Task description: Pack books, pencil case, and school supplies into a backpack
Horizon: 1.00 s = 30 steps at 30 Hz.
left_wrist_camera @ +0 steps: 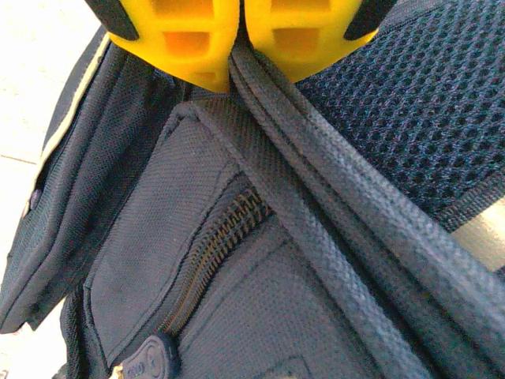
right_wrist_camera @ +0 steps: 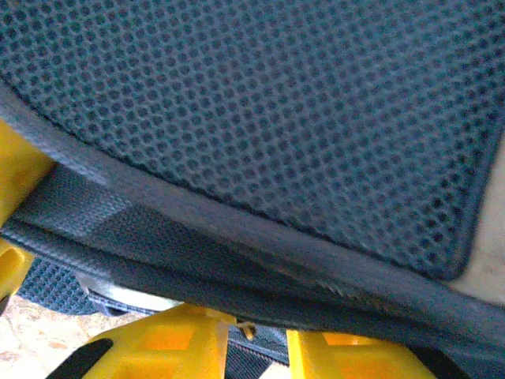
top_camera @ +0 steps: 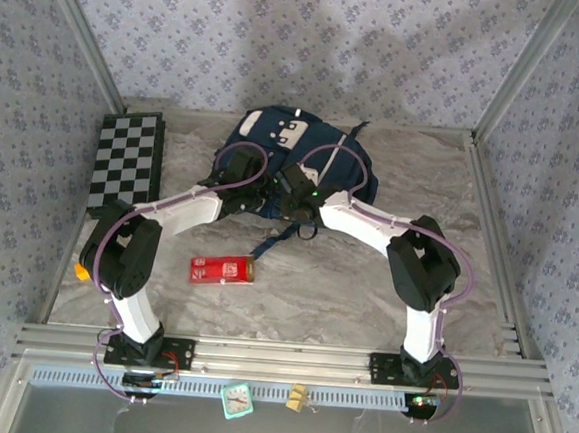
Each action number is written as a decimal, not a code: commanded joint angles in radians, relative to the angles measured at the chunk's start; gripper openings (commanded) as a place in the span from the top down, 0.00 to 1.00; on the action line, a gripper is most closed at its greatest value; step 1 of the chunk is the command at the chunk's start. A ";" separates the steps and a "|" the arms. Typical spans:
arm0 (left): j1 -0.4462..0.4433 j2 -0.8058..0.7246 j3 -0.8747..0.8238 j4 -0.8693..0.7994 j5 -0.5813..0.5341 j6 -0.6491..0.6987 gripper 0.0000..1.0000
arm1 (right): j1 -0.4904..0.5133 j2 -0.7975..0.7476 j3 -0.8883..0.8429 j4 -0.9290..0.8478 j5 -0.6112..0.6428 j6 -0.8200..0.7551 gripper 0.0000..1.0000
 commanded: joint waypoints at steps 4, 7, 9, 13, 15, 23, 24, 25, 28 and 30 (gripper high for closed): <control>-0.004 -0.069 0.026 0.013 0.020 0.011 1.00 | -0.004 0.060 0.074 0.054 0.062 -0.090 0.79; 0.001 -0.068 0.030 0.001 0.017 0.023 1.00 | 0.007 0.042 0.083 -0.003 0.118 -0.122 0.89; 0.010 -0.071 0.028 -0.006 0.019 0.035 1.00 | 0.010 0.016 0.070 -0.050 0.144 -0.118 0.93; 0.032 -0.078 0.021 -0.028 0.008 0.069 1.00 | -0.005 -0.060 -0.009 -0.089 0.102 -0.112 1.00; 0.045 -0.074 0.028 -0.051 0.011 0.091 1.00 | -0.013 -0.094 -0.042 -0.119 0.086 -0.128 1.00; 0.106 -0.078 0.043 -0.120 -0.015 0.184 1.00 | -0.089 -0.229 -0.178 -0.209 -0.048 -0.237 1.00; 0.111 -0.078 0.047 -0.117 -0.012 0.200 1.00 | -0.100 -0.236 -0.189 -0.217 -0.049 -0.247 1.00; 0.118 -0.074 0.060 -0.131 -0.012 0.215 1.00 | -0.110 -0.243 -0.200 -0.225 -0.039 -0.263 1.00; 0.140 -0.060 0.112 -0.171 0.013 0.288 1.00 | -0.138 -0.267 -0.207 -0.248 0.020 -0.305 1.00; 0.155 -0.040 0.155 -0.212 0.038 0.340 1.00 | -0.140 -0.284 -0.213 -0.229 0.022 -0.351 1.00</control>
